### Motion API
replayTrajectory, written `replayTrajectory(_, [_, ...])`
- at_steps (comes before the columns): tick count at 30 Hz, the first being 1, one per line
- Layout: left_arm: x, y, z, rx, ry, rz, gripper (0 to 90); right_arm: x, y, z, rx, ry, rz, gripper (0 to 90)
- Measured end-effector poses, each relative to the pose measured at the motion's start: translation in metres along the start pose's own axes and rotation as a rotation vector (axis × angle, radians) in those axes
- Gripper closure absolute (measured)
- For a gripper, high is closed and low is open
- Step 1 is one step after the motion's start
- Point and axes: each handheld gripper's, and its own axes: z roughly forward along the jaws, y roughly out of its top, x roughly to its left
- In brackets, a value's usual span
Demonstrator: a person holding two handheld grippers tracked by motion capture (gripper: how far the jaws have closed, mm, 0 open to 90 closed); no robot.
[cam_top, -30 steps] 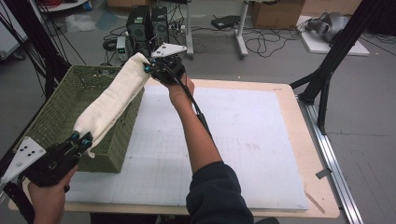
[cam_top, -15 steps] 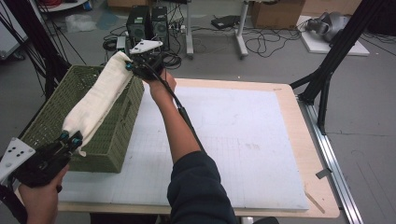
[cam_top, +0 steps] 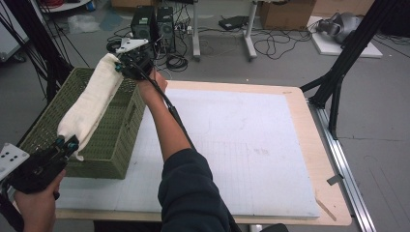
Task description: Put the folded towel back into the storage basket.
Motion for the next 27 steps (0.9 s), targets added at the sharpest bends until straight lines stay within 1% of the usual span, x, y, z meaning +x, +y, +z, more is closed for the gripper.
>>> replayTrajectory(1, [0.001,0.0,0.0,-0.004,0.002,-0.013,81.3,0.0,0.001,0.003,0.001,0.005,-0.003,82.7])
replayTrajectory(2, [0.003,-0.001,0.0,-0.003,0.002,-0.019,81.1,0.001,0.001,0.006,0.005,0.005,0.004,82.7])
replayTrajectory(4, [0.006,-0.002,-0.001,-0.004,0.008,-0.032,81.0,0.002,0.0,0.012,0.014,0.006,0.002,82.7])
replayTrajectory(6, [0.01,-0.003,-0.001,-0.003,0.019,-0.044,80.8,0.004,-0.001,0.019,0.026,0.015,0.006,82.8])
replayTrajectory(7, [0.011,-0.003,-0.001,-0.004,0.03,-0.052,79.8,0.005,-0.001,0.022,0.03,0.016,0.006,82.8])
replayTrajectory(8, [0.012,-0.004,-0.001,-0.008,0.041,-0.064,74.6,0.006,-0.001,0.026,0.032,0.012,0.008,82.8])
replayTrajectory(9, [0.014,-0.003,-0.001,-0.007,0.056,-0.081,64.3,0.007,-0.001,0.03,0.03,0.008,0.017,82.4])
replayTrajectory(10, [0.017,-0.003,-0.001,-0.006,0.073,-0.099,53.6,0.008,-0.002,0.034,0.032,-0.007,0.03,79.6])
replayTrajectory(11, [0.019,-0.003,-0.001,-0.01,0.089,-0.11,44.5,0.01,-0.003,0.038,0.027,-0.018,0.056,69.1])
replayTrajectory(12, [0.021,-0.003,-0.002,-0.015,0.106,-0.112,39.2,0.013,-0.004,0.042,0.021,-0.024,0.079,55.5])
replayTrajectory(13, [0.023,-0.002,-0.004,-0.018,0.119,-0.117,35.8,0.016,-0.006,0.044,0.02,-0.047,0.087,45.0])
replayTrajectory(14, [0.025,-0.002,-0.005,-0.022,0.127,-0.127,34.2,0.017,-0.007,0.045,0.025,-0.051,0.089,42.6])
replayTrajectory(15, [0.027,-0.002,-0.006,-0.026,0.129,-0.137,32.9,0.018,-0.009,0.045,0.028,-0.042,0.091,42.4])
replayTrajectory(17, [0.029,-0.002,-0.007,-0.029,0.124,-0.15,31.4,0.019,-0.012,0.043,0.027,-0.033,0.089,40.0])
replayTrajectory(19, [0.029,-0.002,-0.007,-0.023,0.112,-0.155,31.0,0.019,-0.017,0.037,0.022,-0.027,0.094,39.4])
replayTrajectory(21, [0.029,-0.002,-0.005,-0.011,0.1,-0.155,29.6,0.018,-0.022,0.031,0.029,-0.013,0.096,38.6])
replayTrajectory(22, [0.028,-0.002,-0.004,-0.006,0.09,-0.152,28.6,0.018,-0.025,0.028,0.032,-0.008,0.1,37.8])
replayTrajectory(24, [0.026,-0.002,-0.002,0.014,0.084,-0.125,27.2,0.017,-0.03,0.022,0.04,0.008,0.112,35.3])
replayTrajectory(26, [0.025,-0.002,-0.001,0.018,0.064,-0.108,26.5,0.017,-0.034,0.015,0.042,0.021,0.113,35.1])
replayTrajectory(27, [0.024,-0.002,-0.001,0.015,0.057,-0.11,26.0,0.017,-0.036,0.011,0.045,0.027,0.111,35.1])
